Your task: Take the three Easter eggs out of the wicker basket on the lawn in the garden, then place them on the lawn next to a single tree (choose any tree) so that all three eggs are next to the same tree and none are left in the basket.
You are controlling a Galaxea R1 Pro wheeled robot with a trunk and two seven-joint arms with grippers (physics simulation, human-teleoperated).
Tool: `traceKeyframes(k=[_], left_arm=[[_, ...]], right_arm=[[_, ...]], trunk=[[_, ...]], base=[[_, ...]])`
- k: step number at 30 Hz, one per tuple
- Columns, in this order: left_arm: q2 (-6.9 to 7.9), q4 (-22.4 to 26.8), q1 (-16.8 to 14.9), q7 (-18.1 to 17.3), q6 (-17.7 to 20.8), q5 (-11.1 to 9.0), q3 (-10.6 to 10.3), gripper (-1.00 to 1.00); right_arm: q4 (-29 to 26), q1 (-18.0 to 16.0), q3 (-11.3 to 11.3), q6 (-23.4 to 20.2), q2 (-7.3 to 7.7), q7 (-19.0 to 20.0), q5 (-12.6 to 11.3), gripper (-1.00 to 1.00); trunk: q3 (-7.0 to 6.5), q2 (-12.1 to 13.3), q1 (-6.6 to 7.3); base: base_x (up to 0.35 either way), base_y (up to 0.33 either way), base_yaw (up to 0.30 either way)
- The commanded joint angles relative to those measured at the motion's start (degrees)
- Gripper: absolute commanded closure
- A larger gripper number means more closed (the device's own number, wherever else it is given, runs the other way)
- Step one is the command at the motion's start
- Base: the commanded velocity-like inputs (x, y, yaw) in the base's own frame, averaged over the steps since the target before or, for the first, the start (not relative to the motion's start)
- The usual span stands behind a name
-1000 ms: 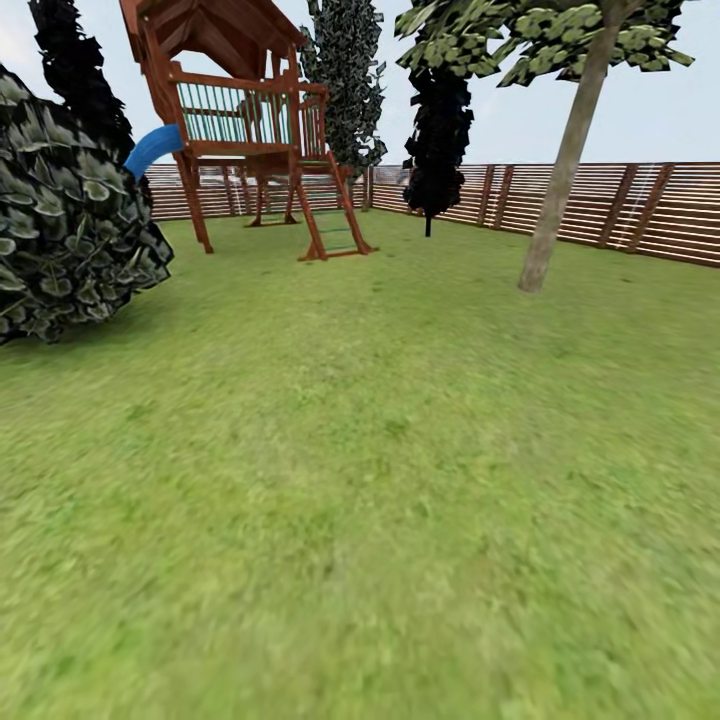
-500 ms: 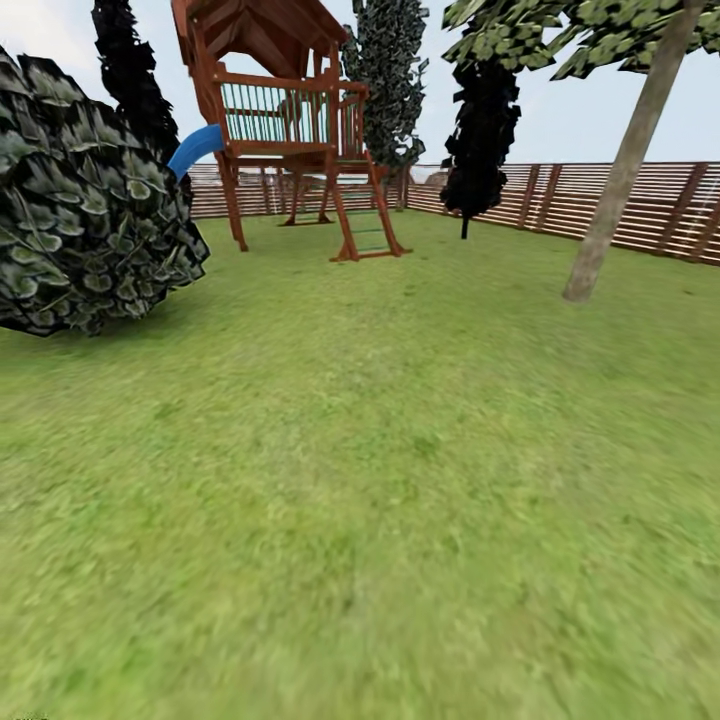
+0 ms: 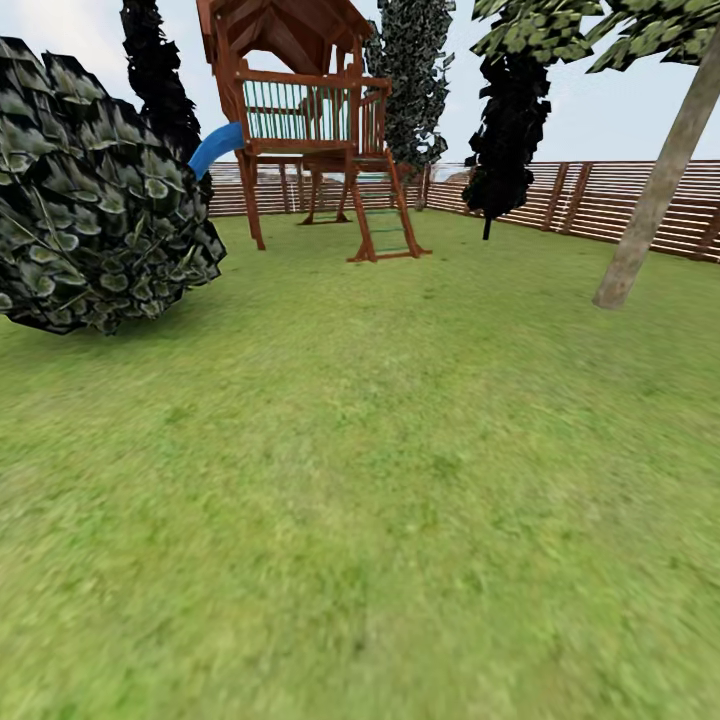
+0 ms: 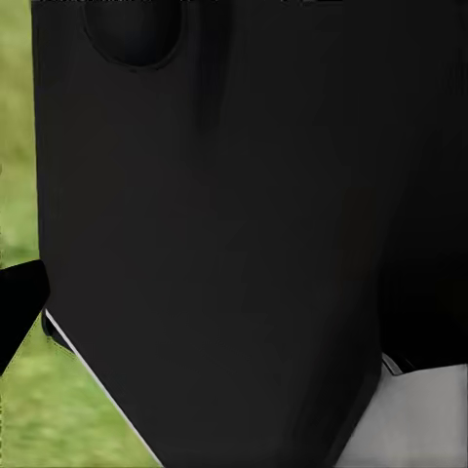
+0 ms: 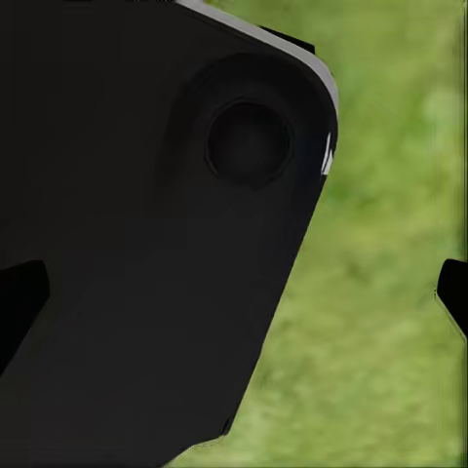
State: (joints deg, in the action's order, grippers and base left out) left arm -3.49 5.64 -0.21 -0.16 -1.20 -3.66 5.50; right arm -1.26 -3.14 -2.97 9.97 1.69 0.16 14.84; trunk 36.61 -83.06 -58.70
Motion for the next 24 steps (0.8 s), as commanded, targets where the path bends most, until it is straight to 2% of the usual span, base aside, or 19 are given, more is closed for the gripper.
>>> traceKeyframes(k=[1, 24], left_arm=[[-0.03, 0.0, 0.0, 0.0, -0.1, -0.4, 0.3, -1.00], [-0.03, 0.0, 0.0, 0.0, -0.1, -0.4, 0.3, -1.00]], right_arm=[[0.0, 0.0, -0.3, 0.2, 0.00, 0.0, 0.0, -1.00], [-0.1, 0.0, -0.2, 0.3, 0.08, 0.0, -0.1, -1.00]], trunk=[[0.05, 0.0, -0.03], [0.05, 0.0, -0.03]], base=[[0.338, 0.000, 0.001], [0.339, 0.000, 0.000]])
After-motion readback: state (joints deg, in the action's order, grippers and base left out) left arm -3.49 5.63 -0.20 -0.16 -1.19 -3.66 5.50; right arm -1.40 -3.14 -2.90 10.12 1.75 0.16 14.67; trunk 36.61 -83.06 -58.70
